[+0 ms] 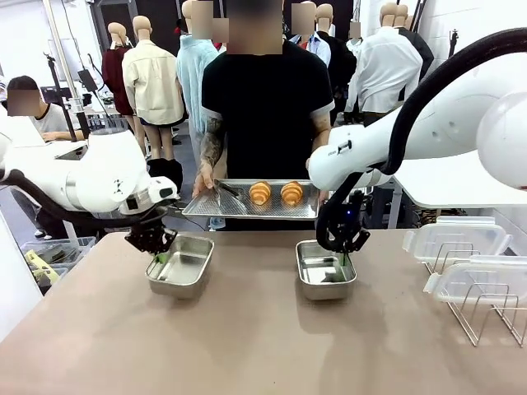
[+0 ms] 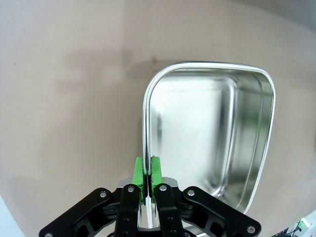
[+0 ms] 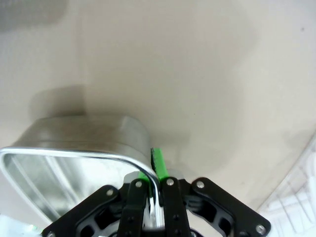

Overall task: Place the bread in airtight containers.
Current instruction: Once an object is inside an Airtight Container , place the container in the center of the table.

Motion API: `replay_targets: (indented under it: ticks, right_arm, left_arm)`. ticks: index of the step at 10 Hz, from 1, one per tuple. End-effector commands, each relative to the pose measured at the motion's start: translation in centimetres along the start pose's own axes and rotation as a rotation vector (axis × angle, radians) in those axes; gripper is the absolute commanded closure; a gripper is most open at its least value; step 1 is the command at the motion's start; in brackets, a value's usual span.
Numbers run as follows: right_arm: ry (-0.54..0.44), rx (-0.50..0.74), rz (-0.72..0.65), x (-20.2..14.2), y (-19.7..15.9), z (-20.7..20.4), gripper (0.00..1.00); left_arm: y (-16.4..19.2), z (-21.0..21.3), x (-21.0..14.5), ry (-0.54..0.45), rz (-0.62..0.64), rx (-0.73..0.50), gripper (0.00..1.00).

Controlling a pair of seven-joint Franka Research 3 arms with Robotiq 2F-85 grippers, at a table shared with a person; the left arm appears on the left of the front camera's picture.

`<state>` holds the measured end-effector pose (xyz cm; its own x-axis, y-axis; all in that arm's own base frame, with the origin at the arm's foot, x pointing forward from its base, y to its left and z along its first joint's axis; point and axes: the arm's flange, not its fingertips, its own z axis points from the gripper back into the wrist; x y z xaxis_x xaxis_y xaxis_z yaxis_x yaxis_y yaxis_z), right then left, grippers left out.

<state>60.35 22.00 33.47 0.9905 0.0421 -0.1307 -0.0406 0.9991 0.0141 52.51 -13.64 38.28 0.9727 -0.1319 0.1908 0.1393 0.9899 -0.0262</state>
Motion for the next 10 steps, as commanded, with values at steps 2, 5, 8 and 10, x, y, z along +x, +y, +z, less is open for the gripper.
replay_targets:
  ticks: [2, 5, 8, 10]
  right_arm:
    - [-0.155, 0.006, -0.051, -4.5, 0.0, 6.1, 1.0]
    - [-0.104, 0.018, -0.05, -2.8, 0.2, 8.0, 1.0]
    - [-0.139, 0.021, -0.032, -4.0, 0.2, 9.1, 1.0]
    - [-0.139, 0.021, -0.032, -4.0, 0.2, 9.1, 1.0]
  left_arm:
    - [-2.1, 5.0, -1.1, -0.088, 0.029, 0.045, 1.0]
    - [-1.6, 6.9, -2.0, -0.114, 0.101, -0.047, 1.0]
    - [-2.2, 7.2, -1.4, -0.104, 0.048, -0.006, 1.0]
    - [-2.2, 7.2, -1.4, -0.104, 0.048, -0.006, 1.0]
